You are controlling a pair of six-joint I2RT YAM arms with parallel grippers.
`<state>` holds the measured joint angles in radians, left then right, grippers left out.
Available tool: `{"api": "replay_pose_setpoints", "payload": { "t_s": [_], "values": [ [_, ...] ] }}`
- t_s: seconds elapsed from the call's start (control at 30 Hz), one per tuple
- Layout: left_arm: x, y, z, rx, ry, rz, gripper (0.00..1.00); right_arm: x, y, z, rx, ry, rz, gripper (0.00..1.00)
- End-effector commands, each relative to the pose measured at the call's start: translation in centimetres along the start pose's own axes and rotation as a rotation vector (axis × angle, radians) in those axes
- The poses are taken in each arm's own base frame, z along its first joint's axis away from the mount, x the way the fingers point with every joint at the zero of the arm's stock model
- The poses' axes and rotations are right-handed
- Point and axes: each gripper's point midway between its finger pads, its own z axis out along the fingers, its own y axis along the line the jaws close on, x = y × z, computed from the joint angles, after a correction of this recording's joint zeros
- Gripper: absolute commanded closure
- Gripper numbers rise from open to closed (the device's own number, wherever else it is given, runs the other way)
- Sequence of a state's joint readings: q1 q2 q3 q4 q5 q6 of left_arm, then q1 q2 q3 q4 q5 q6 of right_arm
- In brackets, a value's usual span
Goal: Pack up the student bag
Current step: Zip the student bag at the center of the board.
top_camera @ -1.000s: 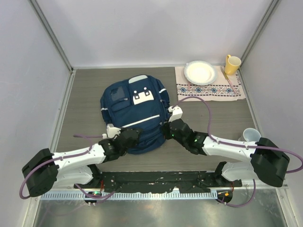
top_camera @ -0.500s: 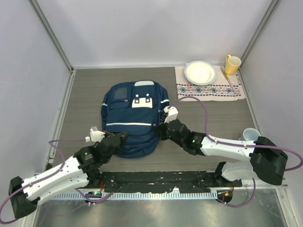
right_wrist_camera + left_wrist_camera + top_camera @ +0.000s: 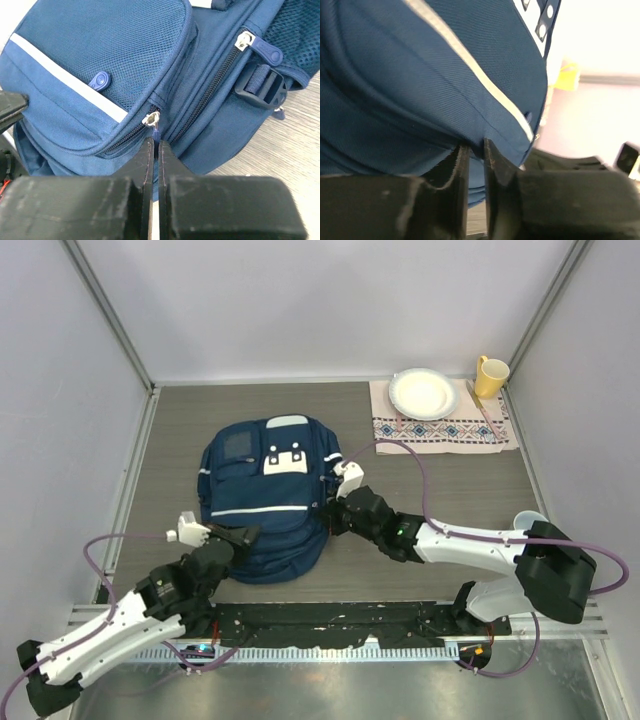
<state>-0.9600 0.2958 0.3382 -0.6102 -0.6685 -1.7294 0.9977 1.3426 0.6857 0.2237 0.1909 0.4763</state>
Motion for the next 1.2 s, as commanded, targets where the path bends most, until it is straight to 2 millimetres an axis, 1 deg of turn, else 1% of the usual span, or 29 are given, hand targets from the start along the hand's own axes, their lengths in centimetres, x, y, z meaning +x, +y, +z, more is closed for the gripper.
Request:
{"api": "replay_pose_setpoints", "payload": {
  "t_s": [0.0, 0.03, 0.07, 0.1, 0.13, 0.17, 0.2, 0.23, 0.27, 0.3, 0.4, 0.47, 0.5, 0.53, 0.57, 0.6, 0.63, 0.67, 0.7, 0.77, 0.8, 0.87, 0.9, 0.93, 1.0, 1.03, 1.07, 1.1, 1.17],
  "values": [
    [-1.1, -2.1, 0.8, 0.033, -0.085, 0.316, 0.74, -4.0, -8.1, -0.2, 0.345, -0.124, 0.009, 0.99],
    [-0.3, -2.0, 1.5, 0.003, -0.066, 0.390, 0.62, -4.1, -8.7, -0.1, 0.361, -0.121, 0.020, 0.99],
    [0.1, -3.9, 1.5, 0.034, -0.056, 0.460, 0.54, -4.4, -9.1, 0.0, 0.368, -0.122, 0.039, 0.99],
    [1.1, -4.4, 1.7, 0.033, -0.013, 0.523, 0.40, -4.5, -10.0, 0.0, 0.384, -0.109, 0.051, 0.99],
    [1.7, -3.7, 2.6, -0.028, 0.005, 0.614, 0.28, -4.6, -10.4, 0.0, 0.395, -0.105, 0.054, 0.99],
    [1.8, -5.4, 2.4, -0.029, 0.011, 0.658, 0.24, -4.7, -10.6, 0.1, 0.407, -0.096, 0.055, 0.99],
    [1.8, -5.6, 2.6, -0.053, 0.012, 0.696, 0.18, -4.8, -10.8, 0.1, 0.413, -0.093, 0.054, 0.99],
    [1.2, -6.3, 2.5, -0.081, -0.011, 0.737, 0.05, -4.9, -11.2, 0.0, 0.422, -0.091, 0.055, 0.99],
    [1.3, -5.9, 3.1, -0.123, -0.014, 0.785, 0.01, -4.9, -11.2, -0.2, 0.423, -0.091, 0.057, 0.98],
    [1.0, -6.1, 3.2, -0.132, -0.020, 0.845, 0.00, -4.7, -11.2, -0.3, 0.421, -0.089, 0.064, 0.98],
    [0.2, -7.8, 3.0, -0.105, -0.053, 0.919, 0.00, -3.8, -11.9, -0.6, 0.436, -0.074, 0.088, 0.95],
    [-0.2, -8.9, 2.9, -0.055, -0.059, 0.918, 0.00, -3.1, -12.5, -0.8, 0.447, -0.061, 0.102, 0.95],
    [-1.0, -9.0, 3.1, -0.061, -0.068, 0.924, 0.00, -2.9, -12.8, -0.8, 0.454, -0.058, 0.117, 0.95],
    [-0.3, -9.3, 3.2, -0.019, -0.010, 0.912, 0.00, -2.5, -13.1, -0.9, 0.458, -0.049, 0.126, 0.95],
    [-0.4, -9.5, 3.2, 0.001, 0.011, 0.902, 0.00, -2.3, -13.3, -1.0, 0.463, -0.046, 0.134, 0.95],
    [-1.9, -9.4, 3.7, -0.018, 0.001, 0.886, 0.00, -2.2, -13.4, -0.9, 0.465, -0.042, 0.140, 0.94],
    [-1.7, -9.5, 3.7, 0.000, 0.043, 0.873, 0.00, -2.1, -13.5, -0.9, 0.464, -0.040, 0.148, 0.93],
    [-2.4, -9.4, 3.8, -0.010, 0.036, 0.864, 0.00, -1.9, -13.6, -0.9, 0.463, -0.033, 0.149, 0.92],
    [-3.8, -9.1, 3.9, -0.035, 0.008, 0.852, 0.00, -2.0, -13.5, -1.0, 0.458, -0.035, 0.149, 0.88],
    [-5.3, -8.6, 4.1, -0.065, -0.020, 0.861, 0.00, -2.0, -12.9, -1.1, 0.422, -0.024, 0.138, 0.82],
    [-6.7, -8.0, 4.3, -0.106, -0.040, 0.845, 0.00, -2.1, -12.6, -1.1, 0.409, -0.027, 0.136, 0.72],
    [-8.0, -7.2, 4.5, -0.168, -0.046, 0.828, 0.00, -2.8, -12.4, -1.9, 0.400, -0.054, 0.143, 0.56],
    [-9.8, -6.0, 4.6, -0.263, -0.062, 0.800, 0.00, -3.1, -12.4, -2.2, 0.404, -0.066, 0.145, 0.44],
    [-10.5, -5.5, 4.7, -0.297, -0.061, 0.786, 0.00, -3.8, -12.3, -3.0, 0.405, -0.089, 0.146, 0.39],
    [-12.0, -5.1, 5.2, -0.310, -0.065, 0.724, 0.00, -4.8, -13.0, -4.0, 0.443, -0.133, 0.151, 0.28],
    [-12.4, -4.9, 5.5, -0.310, -0.065, 0.701, 0.00, -4.4, -13.7, -4.7, 0.480, -0.120, 0.146, 0.26],
    [-12.9, -4.8, 5.7, -0.310, -0.070, 0.680, 0.01, -5.0, -14.0, -5.4, 0.503, -0.144, 0.168, 0.23],
    [-13.8, -4.7, 5.8, -0.307, -0.080, 0.648, 0.00, -5.5, -15.5, -6.2, 0.563, -0.166, 0.184, 0.19],
    [-14.5, -4.2, 6.0, -0.329, -0.091, 0.624, 0.00, -5.4, -16.7, -7.0, 0.602, -0.156, 0.211, 0.17]
  ]
}}
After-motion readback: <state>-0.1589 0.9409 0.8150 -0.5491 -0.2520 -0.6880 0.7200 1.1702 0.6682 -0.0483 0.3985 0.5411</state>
